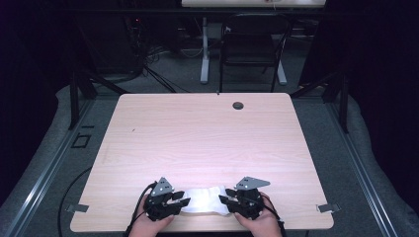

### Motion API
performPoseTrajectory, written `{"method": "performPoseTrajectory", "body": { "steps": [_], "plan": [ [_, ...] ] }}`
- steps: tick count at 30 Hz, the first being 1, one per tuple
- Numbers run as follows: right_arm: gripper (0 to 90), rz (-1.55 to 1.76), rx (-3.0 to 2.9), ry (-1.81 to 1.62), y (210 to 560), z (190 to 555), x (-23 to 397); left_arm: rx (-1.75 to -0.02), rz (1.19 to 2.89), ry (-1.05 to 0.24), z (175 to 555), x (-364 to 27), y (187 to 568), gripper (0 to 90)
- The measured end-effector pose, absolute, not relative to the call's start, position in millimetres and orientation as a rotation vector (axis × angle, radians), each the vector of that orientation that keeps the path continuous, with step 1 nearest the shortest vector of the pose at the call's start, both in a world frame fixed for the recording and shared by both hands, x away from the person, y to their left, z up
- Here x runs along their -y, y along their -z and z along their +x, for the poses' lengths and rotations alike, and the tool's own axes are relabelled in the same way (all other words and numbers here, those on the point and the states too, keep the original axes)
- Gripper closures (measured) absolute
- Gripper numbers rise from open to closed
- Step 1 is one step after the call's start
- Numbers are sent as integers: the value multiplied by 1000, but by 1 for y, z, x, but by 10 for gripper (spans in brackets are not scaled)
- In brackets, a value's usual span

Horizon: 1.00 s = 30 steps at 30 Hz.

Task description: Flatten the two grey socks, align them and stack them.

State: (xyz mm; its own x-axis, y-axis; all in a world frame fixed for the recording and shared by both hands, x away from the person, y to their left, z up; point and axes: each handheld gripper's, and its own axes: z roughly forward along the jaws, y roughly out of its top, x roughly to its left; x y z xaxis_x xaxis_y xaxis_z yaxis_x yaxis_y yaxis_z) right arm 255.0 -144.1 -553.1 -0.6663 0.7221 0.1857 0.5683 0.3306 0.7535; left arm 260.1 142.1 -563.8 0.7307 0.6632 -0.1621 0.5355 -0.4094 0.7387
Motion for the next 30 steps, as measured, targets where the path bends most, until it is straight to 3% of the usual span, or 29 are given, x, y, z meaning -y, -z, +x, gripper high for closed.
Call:
{"method": "performPoseTrajectory", "body": {
  "steps": [6,30],
  "plan": [
    [577,1122,-2481,-1156,565,257,137,-900,2136,-203,261,-141,570,594],
    [592,1127,-2466,-1103,576,265,134,-901,2126,-212,272,-142,578,587]
  ]
}}
